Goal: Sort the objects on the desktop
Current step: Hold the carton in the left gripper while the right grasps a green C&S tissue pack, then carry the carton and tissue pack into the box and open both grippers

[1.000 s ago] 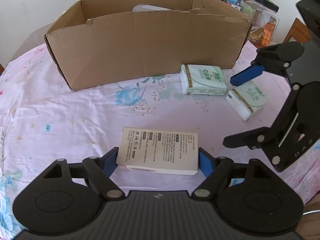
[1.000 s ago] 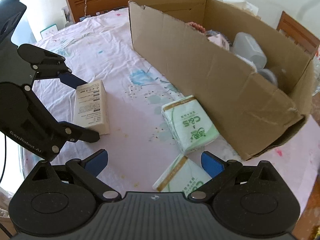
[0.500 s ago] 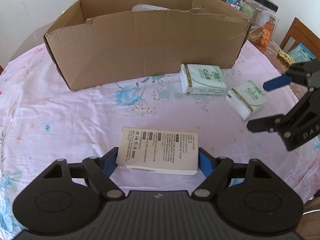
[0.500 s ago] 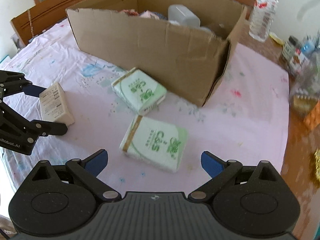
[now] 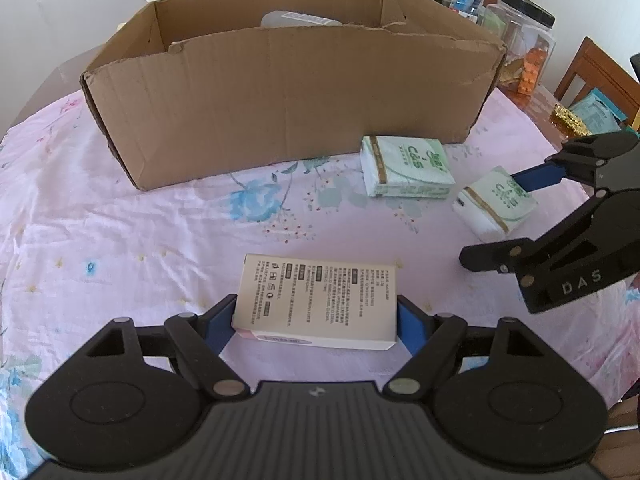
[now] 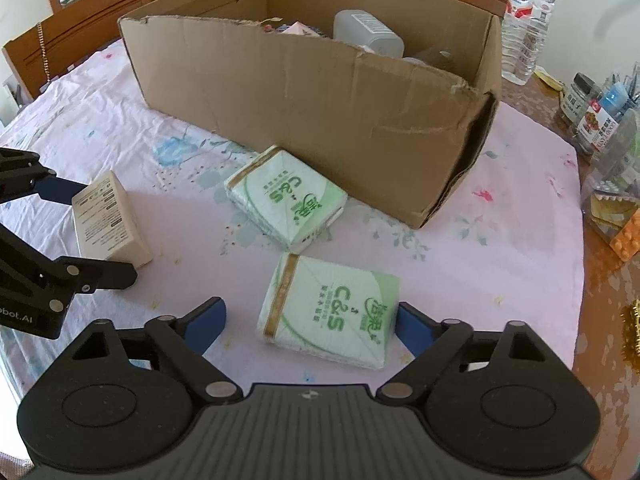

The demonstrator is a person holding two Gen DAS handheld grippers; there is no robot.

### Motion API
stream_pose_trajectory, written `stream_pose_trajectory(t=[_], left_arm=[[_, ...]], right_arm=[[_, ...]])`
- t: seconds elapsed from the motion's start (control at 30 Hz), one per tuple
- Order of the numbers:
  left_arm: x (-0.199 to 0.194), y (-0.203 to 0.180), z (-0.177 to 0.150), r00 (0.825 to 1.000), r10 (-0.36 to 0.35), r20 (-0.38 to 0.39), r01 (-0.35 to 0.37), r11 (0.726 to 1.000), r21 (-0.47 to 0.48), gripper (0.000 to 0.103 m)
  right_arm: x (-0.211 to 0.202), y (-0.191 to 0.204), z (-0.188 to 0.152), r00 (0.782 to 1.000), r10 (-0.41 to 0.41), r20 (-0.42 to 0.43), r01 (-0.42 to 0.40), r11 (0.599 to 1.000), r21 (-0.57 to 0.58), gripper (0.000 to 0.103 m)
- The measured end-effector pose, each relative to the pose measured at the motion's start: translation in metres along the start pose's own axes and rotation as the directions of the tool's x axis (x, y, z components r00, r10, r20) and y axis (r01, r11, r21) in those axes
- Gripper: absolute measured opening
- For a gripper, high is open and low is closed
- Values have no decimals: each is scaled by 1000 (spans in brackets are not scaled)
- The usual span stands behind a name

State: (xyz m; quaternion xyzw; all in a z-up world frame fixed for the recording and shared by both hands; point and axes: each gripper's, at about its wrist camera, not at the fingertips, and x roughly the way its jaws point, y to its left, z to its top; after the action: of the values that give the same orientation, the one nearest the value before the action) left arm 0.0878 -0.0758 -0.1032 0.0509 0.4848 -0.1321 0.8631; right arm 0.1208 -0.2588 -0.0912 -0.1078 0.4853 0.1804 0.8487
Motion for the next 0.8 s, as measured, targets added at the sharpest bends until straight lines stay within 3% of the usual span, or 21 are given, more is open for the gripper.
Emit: stream_pose_trajectory(t=[0.2, 0.43, 0.8], left_arm=[[1, 3, 3, 1000, -13, -1, 13, 1000, 5, 80], [-5, -1, 10, 999, -27, 18, 26, 999, 30, 80], [-35, -11, 25, 997, -34, 70, 32, 999, 34, 80]], right_arm=[[-4, -7, 3, 1000, -18, 1, 18, 1000, 24, 72], [-10, -11, 4, 1000, -18, 3, 18, 1000, 13, 71], [-44, -9, 14, 999, -2, 50, 6, 995, -98, 71]])
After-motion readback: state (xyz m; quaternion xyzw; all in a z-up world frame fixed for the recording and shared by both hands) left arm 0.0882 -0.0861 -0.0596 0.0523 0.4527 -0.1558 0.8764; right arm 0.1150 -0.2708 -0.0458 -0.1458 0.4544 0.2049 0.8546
